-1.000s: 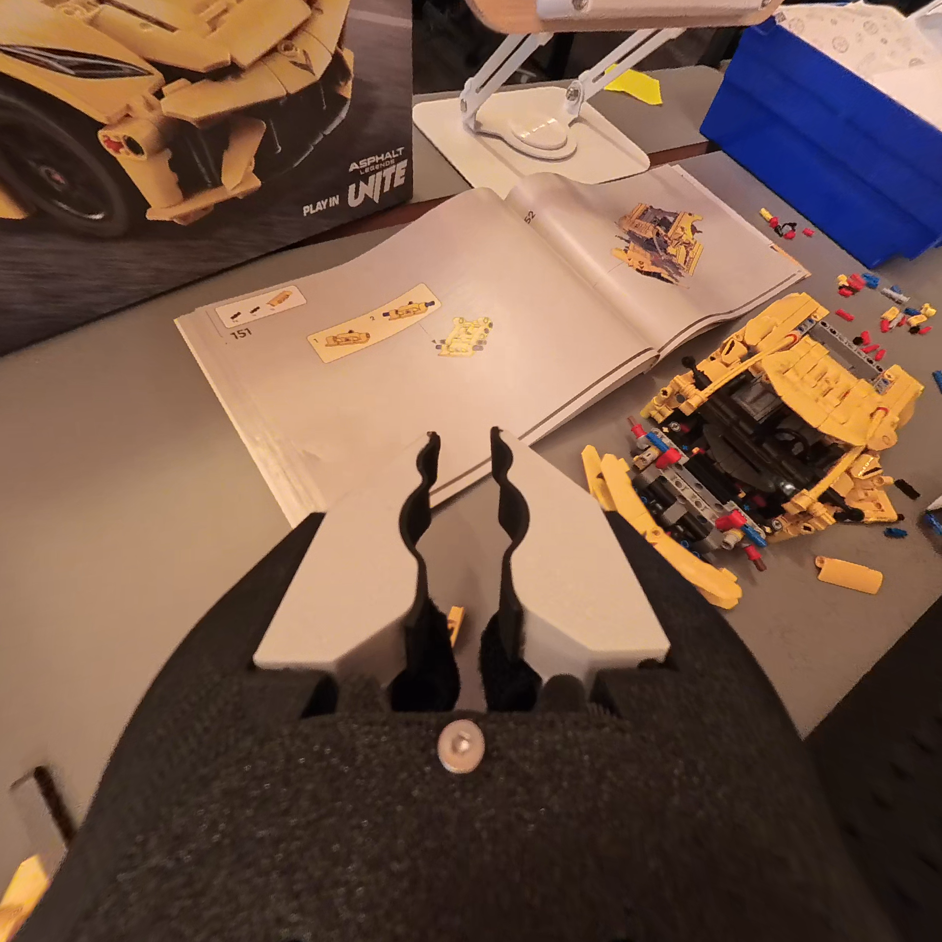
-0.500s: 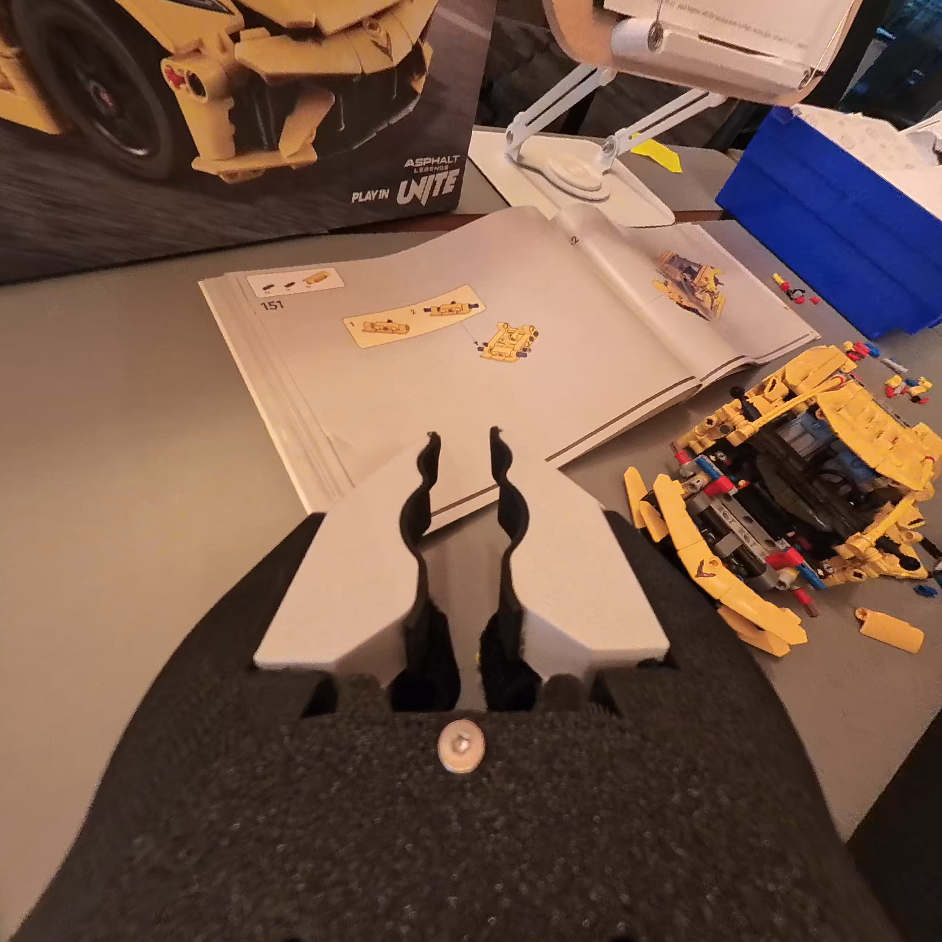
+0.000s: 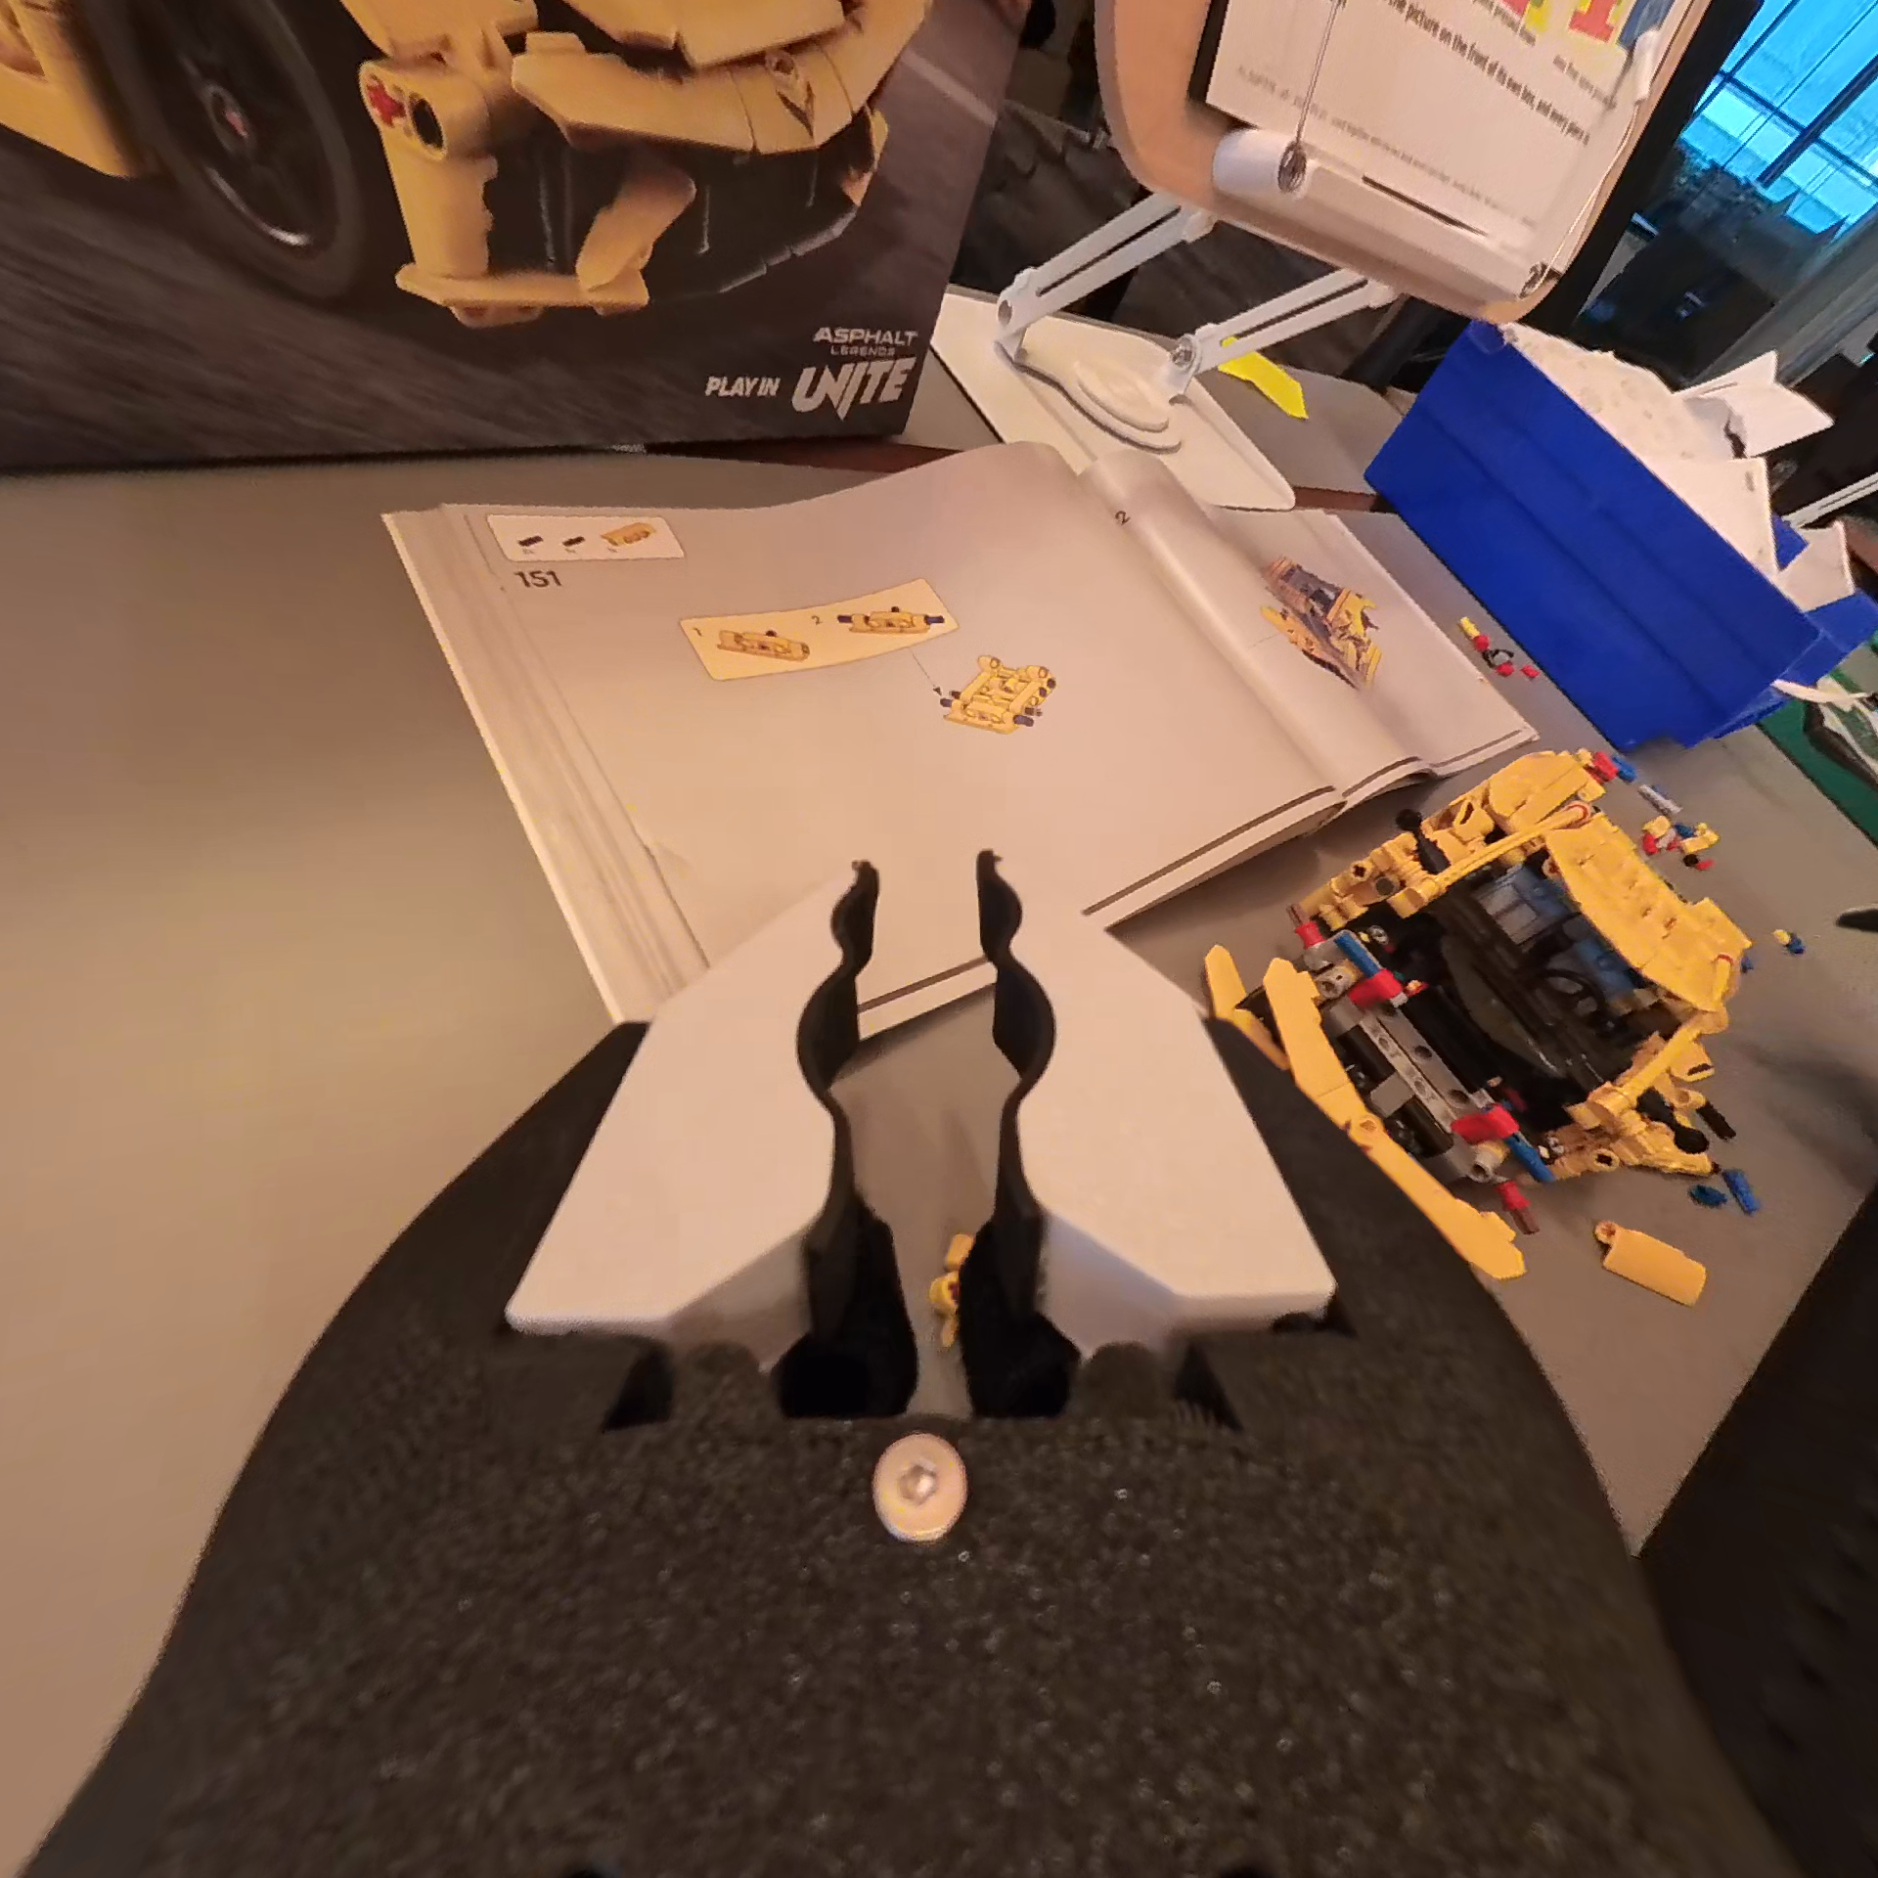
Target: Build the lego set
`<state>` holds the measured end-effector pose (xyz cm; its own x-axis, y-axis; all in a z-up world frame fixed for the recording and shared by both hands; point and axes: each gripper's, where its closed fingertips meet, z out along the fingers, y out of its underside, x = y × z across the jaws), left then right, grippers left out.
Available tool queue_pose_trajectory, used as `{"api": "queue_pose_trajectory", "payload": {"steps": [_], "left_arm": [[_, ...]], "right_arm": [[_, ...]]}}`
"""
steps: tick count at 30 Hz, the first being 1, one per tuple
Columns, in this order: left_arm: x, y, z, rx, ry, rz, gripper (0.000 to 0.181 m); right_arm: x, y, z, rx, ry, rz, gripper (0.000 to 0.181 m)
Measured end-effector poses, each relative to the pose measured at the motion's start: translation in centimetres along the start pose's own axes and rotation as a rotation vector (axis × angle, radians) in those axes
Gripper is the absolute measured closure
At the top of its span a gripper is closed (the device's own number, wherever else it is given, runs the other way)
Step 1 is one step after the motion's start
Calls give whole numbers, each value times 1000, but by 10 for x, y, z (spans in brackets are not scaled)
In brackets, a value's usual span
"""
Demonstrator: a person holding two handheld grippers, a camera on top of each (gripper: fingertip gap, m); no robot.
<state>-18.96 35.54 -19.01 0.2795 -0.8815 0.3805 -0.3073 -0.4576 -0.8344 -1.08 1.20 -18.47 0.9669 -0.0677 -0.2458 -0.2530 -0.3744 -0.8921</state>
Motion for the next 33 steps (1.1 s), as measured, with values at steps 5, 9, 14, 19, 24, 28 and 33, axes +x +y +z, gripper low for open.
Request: {"api": "queue_pose_trajectory", "payload": {"steps": [5, 9, 14, 19, 24, 28, 33], "left_arm": [[-2, 2, 0, -5, -9, 8, 162], [-2, 2, 0, -7, -13, 10, 162], [-2, 3, 0, -13, -21, 28, 162], [-2, 3, 0, -10, -38, 51, 161], [0, 3, 1, -12, -41, 69, 162], [1, 3, 0, -9, -39, 74, 162], [3, 4, 1, -14, -29, 74, 161]], "right_arm": [[-7, 17, 12, -124, -29, -33, 158], [-9, 22, 15, -155, -18, -78, 159], [-25, 24, 23, -190, -35, -158, 158], [-108, 52, 53, -415, -292, -189, 152], [-125, 68, 72, -492, -259, -299, 157], [-124, 73, 77, -535, -246, -306, 158], [-127, 71, 82, -533, -239, -328, 158]]}}
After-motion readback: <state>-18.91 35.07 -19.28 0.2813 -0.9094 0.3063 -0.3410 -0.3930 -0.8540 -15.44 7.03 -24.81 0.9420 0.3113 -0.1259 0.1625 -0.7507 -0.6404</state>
